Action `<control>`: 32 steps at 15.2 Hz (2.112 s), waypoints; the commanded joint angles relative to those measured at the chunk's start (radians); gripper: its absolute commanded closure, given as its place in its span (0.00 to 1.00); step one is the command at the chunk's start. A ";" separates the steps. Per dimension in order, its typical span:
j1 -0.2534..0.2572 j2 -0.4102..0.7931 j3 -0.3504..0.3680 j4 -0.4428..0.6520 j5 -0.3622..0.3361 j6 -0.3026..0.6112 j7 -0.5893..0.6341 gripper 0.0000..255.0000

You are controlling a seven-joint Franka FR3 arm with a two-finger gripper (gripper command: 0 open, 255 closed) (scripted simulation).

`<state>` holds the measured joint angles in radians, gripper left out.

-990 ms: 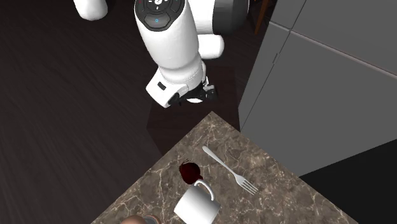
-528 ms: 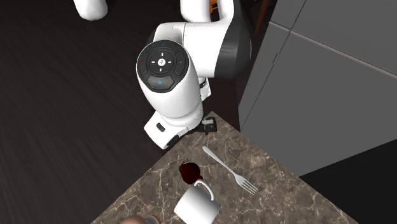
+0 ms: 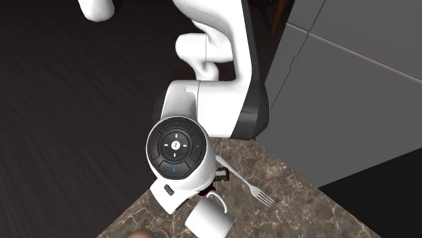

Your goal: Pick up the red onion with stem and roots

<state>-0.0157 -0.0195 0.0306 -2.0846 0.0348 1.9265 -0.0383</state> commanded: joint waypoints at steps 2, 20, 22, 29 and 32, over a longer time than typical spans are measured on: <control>0.002 0.063 0.002 0.039 -0.010 0.032 0.008 0.00; 0.002 0.099 0.002 -0.008 -0.010 0.116 0.006 1.00; 0.002 0.087 0.002 0.005 -0.010 0.090 0.007 1.00; 0.001 0.052 0.002 0.059 -0.010 0.001 0.008 1.00; 0.001 0.039 0.002 0.086 -0.009 -0.038 0.009 1.00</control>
<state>-0.0146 0.0200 0.0320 -2.0117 0.0254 1.9018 -0.0302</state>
